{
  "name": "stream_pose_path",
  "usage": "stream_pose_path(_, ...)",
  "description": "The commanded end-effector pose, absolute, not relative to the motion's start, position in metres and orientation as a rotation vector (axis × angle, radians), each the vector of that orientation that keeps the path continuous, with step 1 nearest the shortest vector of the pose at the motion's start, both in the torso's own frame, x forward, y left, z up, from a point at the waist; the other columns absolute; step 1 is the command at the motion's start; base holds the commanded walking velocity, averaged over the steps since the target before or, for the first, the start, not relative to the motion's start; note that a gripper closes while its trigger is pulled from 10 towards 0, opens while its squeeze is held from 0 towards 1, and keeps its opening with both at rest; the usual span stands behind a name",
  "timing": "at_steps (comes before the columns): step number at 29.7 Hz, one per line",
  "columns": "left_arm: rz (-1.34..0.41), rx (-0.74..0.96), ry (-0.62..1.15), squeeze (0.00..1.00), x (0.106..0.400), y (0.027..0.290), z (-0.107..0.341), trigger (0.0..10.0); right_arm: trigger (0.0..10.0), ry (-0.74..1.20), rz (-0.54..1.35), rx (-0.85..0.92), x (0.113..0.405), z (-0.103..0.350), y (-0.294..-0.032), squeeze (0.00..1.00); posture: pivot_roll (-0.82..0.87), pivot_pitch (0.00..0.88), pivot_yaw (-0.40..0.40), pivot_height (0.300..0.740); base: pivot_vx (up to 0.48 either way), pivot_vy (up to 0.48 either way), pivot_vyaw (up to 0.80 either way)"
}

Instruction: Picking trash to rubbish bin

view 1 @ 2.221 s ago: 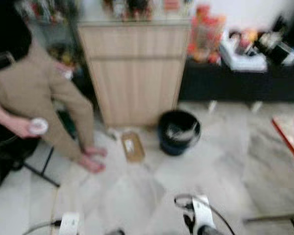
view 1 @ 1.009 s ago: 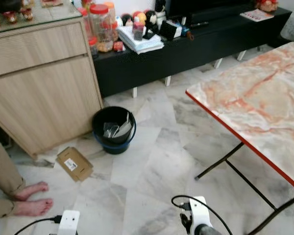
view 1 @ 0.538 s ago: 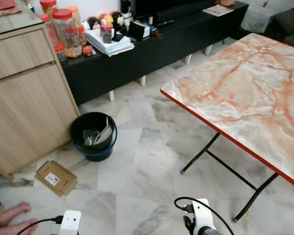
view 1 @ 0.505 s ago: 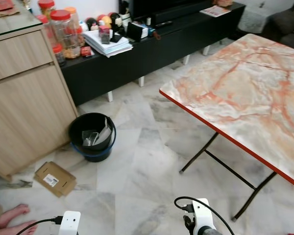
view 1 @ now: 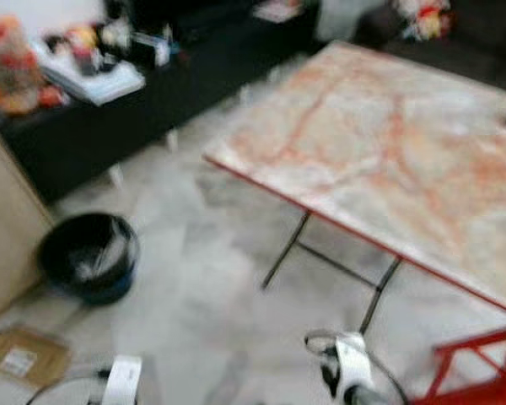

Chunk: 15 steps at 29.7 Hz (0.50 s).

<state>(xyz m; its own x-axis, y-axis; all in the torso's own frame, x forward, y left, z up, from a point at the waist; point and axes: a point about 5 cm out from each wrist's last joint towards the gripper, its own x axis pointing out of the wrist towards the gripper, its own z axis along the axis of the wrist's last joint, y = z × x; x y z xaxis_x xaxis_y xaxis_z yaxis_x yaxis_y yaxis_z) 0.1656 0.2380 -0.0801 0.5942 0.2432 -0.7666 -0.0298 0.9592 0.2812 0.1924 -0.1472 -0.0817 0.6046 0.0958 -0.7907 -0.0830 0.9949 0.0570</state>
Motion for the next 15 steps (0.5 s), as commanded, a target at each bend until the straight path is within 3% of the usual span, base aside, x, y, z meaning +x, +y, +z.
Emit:
stream_pose_path(1,0.145,0.252,0.938,0.0,0.1635,0.2339,-0.0823,10.0,10.0,0.928,0.077,0.011,0.1896,-0.083,-0.1559,0.0,0.12,0.143,-0.021,0.74,0.0,0.0,-0.79)
stream_pose_path(15,0.146,0.247,0.936,0.0,0.1631,0.2337,-0.0825,10.0,10.0,0.93,0.081,0.012,0.1888,-0.0834,-0.1554,0.0,0.12,0.144,-0.022,0.74,0.0,0.0,-0.79)
